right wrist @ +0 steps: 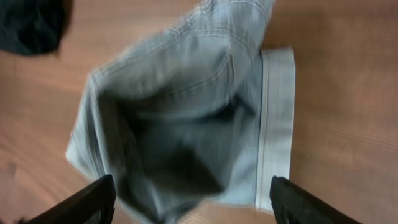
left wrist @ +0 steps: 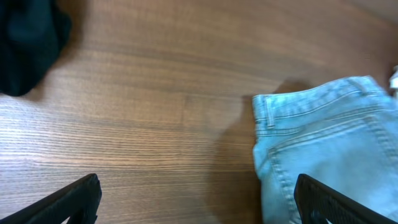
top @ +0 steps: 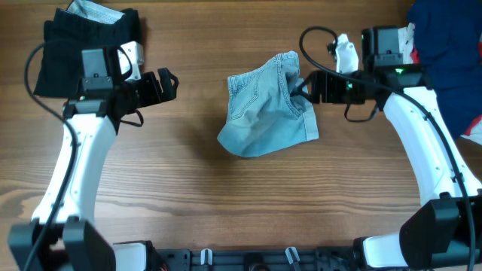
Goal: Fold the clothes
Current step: 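Pull the light blue jeans out of the pile toward table center, then grasp the jeans waistband with the left gripper beside the right gripper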
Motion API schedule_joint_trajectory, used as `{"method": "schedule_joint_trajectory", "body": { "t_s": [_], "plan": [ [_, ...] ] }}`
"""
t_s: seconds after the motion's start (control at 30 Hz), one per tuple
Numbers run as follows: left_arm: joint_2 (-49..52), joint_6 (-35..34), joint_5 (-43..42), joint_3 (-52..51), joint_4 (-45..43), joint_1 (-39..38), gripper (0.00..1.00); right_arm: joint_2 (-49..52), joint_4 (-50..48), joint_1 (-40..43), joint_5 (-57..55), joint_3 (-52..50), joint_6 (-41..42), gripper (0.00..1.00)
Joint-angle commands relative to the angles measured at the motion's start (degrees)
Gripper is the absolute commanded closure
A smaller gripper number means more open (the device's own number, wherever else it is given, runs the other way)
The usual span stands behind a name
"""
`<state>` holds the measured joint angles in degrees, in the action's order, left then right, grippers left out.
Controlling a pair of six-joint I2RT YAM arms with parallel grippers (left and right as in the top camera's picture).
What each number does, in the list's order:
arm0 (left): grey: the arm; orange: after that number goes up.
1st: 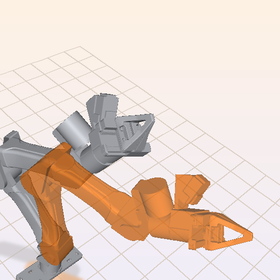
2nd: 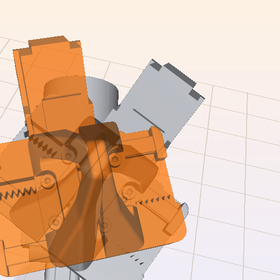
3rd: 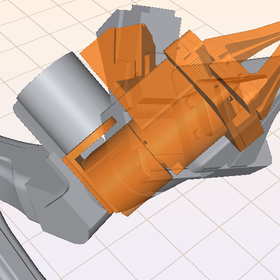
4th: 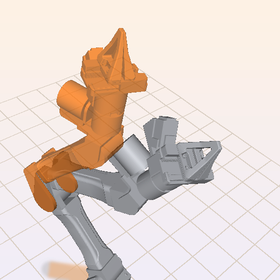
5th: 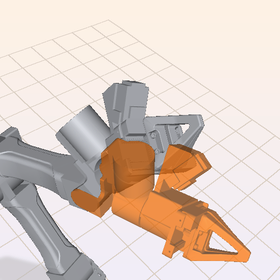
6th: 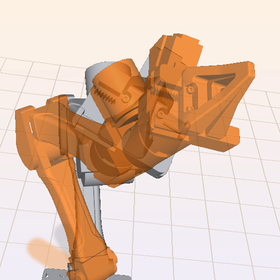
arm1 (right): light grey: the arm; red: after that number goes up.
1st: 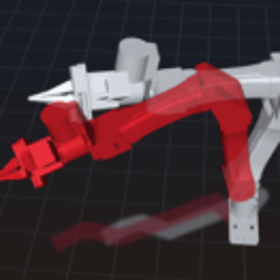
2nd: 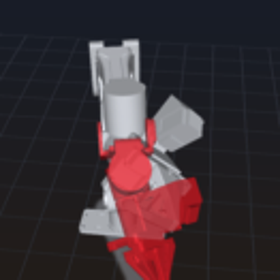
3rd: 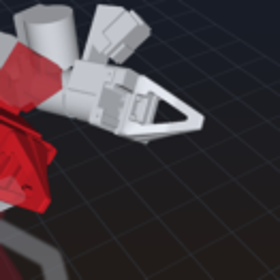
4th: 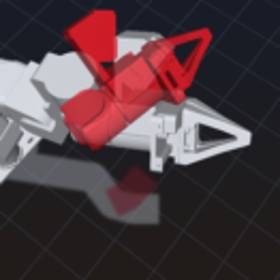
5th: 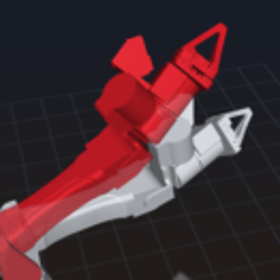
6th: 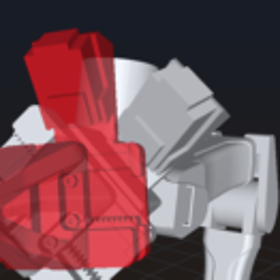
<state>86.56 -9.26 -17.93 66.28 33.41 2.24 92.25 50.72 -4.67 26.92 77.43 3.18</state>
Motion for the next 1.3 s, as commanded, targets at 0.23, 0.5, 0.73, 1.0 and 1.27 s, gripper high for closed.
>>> {"method": "schedule_joint_trajectory", "body": {
  "t_s": [0.23, 0.5, 0.73, 1.0, 1.27],
  "plan": [
    [5.8, 1.3, -0.7, 1.1, -0.2, -0.3, 0.00, -0.9, -11.5, -4.8, 2.8, -12.4, -4.7, 0.23],
    [5.8, 1.3, -0.7, 1.1, -0.9, -0.3, 0.00, -0.7, -24.6, -5.5, 4.0, -20.2, -13.7, 0.84],
    [5.8, 1.3, -0.7, 1.1, -1.0, -0.3, 0.00, -2.8, -29.4, -2.8, -2.8, -15.6, -8.5, 0.96],
    [5.8, 1.2, -0.9, 1.1, -1.3, -2.1, 0.00, -1.8, -26.0, 8.3, -7.4, -13.9, -7.0, 0.96],
    [7.8, 1.4, -1.1, 1.1, -5.9, -6.5, 0.00, 6.8, -21.0, 11.6, -7.6, -15.2, -1.2, 0.62]
  ]
}}
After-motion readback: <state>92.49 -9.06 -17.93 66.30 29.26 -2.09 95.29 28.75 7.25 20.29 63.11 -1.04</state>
